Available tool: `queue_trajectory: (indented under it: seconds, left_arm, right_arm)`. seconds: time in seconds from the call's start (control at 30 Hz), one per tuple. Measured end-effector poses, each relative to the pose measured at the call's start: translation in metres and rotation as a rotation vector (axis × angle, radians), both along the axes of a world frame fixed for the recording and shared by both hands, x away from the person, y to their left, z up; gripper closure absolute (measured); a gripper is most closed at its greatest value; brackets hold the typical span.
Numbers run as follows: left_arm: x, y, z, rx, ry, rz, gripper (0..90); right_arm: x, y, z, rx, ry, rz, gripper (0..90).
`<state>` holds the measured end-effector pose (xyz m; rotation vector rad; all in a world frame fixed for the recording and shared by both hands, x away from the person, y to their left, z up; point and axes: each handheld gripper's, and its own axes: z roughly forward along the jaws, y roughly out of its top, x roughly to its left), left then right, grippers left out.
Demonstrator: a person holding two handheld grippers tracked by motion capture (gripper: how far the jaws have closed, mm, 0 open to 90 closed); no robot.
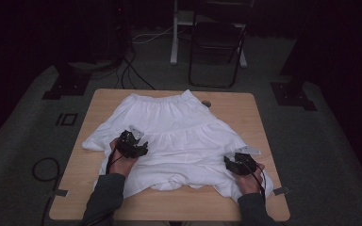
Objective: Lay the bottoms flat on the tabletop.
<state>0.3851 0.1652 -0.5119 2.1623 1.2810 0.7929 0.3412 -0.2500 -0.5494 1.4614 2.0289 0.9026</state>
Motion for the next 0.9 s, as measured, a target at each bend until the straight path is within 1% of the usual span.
queue_trajectory:
  seconds: [0.03,0.07,0.1,0.13,0.23,0.27,0.3,0.4,0.43,0.47,0.5,0.53,0.63,0.7,0.73,0.8,0.87,0.9]
  left_arm:
    - [0.002,0.004,-0.003,0.015,0.012,0.018,41.0]
    - [0.002,0.009,-0.006,0.028,0.028,0.036,47.4]
    - [0.001,0.015,-0.008,0.029,0.041,0.044,57.7]
    - [0.000,0.021,-0.010,0.023,0.053,0.050,65.8]
    - [-0.012,0.038,-0.012,0.016,0.044,0.074,77.1]
    - [-0.017,0.044,-0.012,0.038,0.039,0.094,80.9]
    - [-0.022,0.051,-0.013,0.053,0.037,0.111,82.3]
    - [-0.041,0.076,-0.018,0.058,0.050,0.162,85.4]
    - [-0.048,0.086,-0.020,0.053,0.057,0.175,85.9]
    - [-0.055,0.094,-0.022,0.041,0.055,0.181,86.4]
    - [-0.055,0.094,-0.022,0.041,0.055,0.181,86.4]
    - [-0.070,0.107,-0.021,0.036,0.051,0.196,86.4]
    - [-0.088,0.121,-0.020,0.060,0.055,0.229,86.5]
    - [-0.099,0.131,-0.021,0.065,0.068,0.250,86.5]
    - [-0.105,0.137,-0.022,0.066,0.071,0.263,86.5]
    - [-0.118,0.148,-0.022,0.045,0.070,0.287,86.4]
    - [-0.129,0.154,-0.021,0.052,0.070,0.305,86.2]
    - [-0.134,0.156,-0.020,0.062,0.076,0.306,86.1]
  right_arm:
    - [0.000,0.000,0.000,0.001,0.000,0.000,44.6]
    - [0.000,0.000,0.000,0.001,0.000,0.000,44.5]
    - [0.000,0.000,0.000,0.001,0.000,0.000,44.5]
    - [0.000,0.000,0.000,0.000,-0.001,-0.001,44.6]
    - [0.000,0.000,0.000,0.000,-0.001,-0.001,44.5]
    - [0.000,0.000,0.000,-0.001,-0.001,0.000,44.6]
    - [0.000,0.000,0.000,-0.002,-0.001,0.001,44.6]
    - [0.000,0.000,0.000,-0.002,-0.001,0.001,44.6]
    - [0.000,0.000,0.000,-0.002,-0.001,0.000,44.5]
    - [0.000,0.000,0.000,-0.002,-0.001,0.001,44.5]
    - [0.000,0.000,0.000,-0.002,-0.001,0.001,44.5]
    - [0.000,0.000,0.000,-0.001,0.000,0.000,44.6]
    - [0.000,0.000,0.000,-0.003,-0.001,0.001,44.6]
    - [0.000,0.000,0.000,-0.003,-0.001,0.001,44.6]
    - [0.000,0.000,0.000,-0.003,-0.001,0.001,44.6]
    - [0.000,0.000,0.000,-0.003,-0.001,0.001,44.6]
    - [0.000,0.000,0.000,-0.003,-0.001,0.001,44.6]
    - [0.000,0.000,0.000,-0.003,-0.001,0.001,44.6]
